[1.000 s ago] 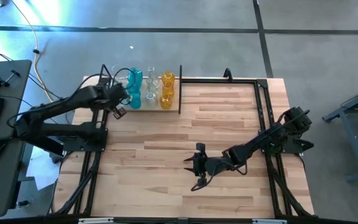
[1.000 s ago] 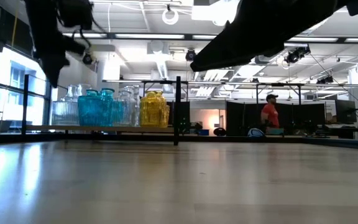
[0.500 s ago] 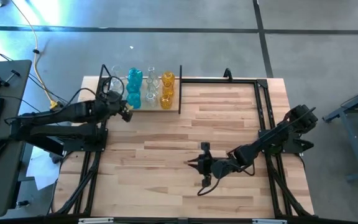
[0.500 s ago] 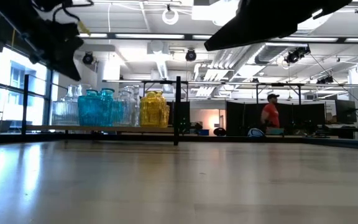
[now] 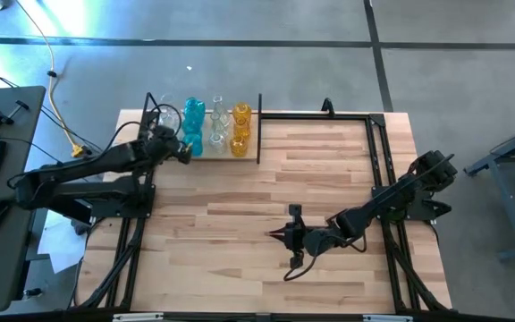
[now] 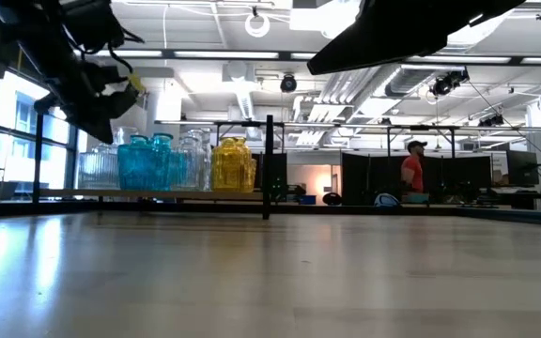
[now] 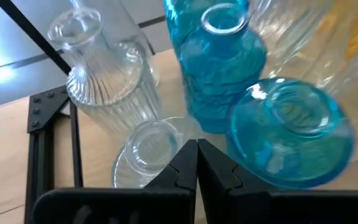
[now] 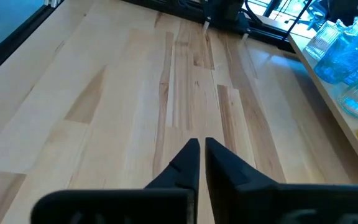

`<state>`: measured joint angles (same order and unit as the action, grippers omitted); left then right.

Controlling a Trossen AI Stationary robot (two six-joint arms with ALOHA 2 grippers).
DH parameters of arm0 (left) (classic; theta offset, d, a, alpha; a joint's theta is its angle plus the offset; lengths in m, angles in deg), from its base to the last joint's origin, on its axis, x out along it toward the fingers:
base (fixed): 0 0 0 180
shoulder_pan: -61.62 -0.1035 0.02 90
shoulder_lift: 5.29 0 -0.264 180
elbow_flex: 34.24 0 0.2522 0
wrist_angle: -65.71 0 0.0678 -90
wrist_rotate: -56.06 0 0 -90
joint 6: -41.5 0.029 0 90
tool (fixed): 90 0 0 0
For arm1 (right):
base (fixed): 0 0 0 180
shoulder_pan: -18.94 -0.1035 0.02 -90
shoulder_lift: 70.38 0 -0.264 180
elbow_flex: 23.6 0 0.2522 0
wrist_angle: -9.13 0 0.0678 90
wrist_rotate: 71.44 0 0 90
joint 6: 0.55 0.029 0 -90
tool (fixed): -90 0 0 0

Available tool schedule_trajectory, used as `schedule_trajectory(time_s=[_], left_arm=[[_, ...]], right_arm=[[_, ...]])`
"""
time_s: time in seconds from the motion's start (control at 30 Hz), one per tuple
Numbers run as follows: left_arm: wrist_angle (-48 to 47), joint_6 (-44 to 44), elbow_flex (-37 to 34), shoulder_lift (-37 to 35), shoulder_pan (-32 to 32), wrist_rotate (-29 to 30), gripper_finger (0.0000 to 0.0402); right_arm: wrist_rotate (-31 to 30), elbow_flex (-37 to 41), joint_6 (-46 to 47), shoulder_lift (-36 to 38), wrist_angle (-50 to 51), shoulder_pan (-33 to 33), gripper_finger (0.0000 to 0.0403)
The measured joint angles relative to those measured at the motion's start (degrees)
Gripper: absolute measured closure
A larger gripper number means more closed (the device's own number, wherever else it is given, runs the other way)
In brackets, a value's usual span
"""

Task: Sort vases onto shelf
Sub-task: Put the transparent vase on the shelf aligned with the other transparent vase

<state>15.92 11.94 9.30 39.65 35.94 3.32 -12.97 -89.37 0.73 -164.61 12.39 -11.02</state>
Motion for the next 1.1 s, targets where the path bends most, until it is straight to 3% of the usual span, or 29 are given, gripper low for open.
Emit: schedule_trajectory(time_s=[0.23,1.1], left_arm=[[0.3,0.7,0.0,3.1,-1.5,1.8,0.0401],[-1.4,0.7,0.0,0.3,1.1,2.0,0.0401]], right_arm=[[0.0,0.0,0.2,0.0,0.0,0.0,0.0401],[0.5,0.0,2.3,0.0,2.4,-0.1,0.0401]])
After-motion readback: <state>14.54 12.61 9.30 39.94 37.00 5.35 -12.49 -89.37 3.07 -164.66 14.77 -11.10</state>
